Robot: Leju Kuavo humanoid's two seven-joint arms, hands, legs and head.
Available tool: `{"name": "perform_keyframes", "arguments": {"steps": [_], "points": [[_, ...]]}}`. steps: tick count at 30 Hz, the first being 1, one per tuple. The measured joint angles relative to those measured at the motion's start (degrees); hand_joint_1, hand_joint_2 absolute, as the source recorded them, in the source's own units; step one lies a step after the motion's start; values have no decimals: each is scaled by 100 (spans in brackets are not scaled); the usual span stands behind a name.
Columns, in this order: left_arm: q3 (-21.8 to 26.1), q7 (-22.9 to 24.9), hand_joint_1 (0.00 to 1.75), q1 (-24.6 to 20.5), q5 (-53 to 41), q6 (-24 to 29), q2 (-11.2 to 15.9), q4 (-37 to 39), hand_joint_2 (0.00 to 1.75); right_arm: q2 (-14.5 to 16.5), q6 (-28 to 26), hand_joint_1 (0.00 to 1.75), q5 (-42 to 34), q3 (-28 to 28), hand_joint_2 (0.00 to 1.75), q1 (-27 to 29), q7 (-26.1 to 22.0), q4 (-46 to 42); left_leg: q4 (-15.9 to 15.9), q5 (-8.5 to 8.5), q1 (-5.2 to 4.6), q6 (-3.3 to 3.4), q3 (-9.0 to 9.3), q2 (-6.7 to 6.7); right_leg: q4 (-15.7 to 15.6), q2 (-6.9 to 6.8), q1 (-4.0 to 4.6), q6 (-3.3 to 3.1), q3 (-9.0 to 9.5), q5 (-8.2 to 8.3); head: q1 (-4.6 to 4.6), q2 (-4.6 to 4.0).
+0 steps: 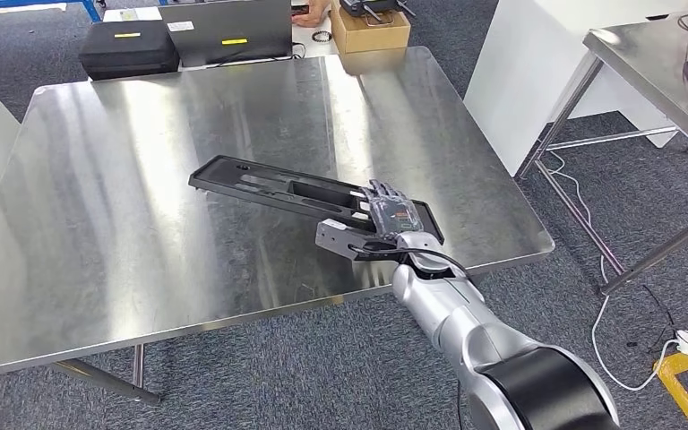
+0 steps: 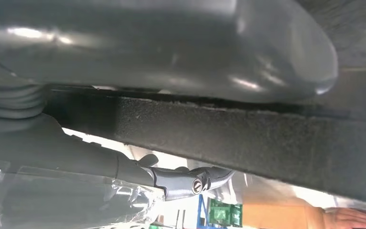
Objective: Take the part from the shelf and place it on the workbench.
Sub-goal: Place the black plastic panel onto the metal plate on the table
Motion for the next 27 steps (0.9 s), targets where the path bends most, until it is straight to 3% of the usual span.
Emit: {"name": "perform_keyframes", "arguments": {"steps": [6, 14, 27], "points": [[0, 1, 0, 0, -23, -22, 2, 0, 0, -19, 11, 0, -84, -99, 0, 15, -107, -8, 0, 0, 0, 0, -1, 0, 0, 0, 0, 0, -1, 0, 0, 0], [0, 36, 0, 0, -170, -94, 3, 0, 0, -8, -10, 0, -624, -744, 0, 36, -1034, -274, 0, -1, 0, 0, -1, -1, 0, 0, 0, 0, 1, 0, 0, 0], [0, 72, 0, -1, -356, -170, 2, 0, 0, 35, 21, 0, -466, -956, 0, 118, -1128, -463, 0, 0, 0, -1, 1, 0, 0, 0, 0, 0, 0, 0, 0, 0]]}}
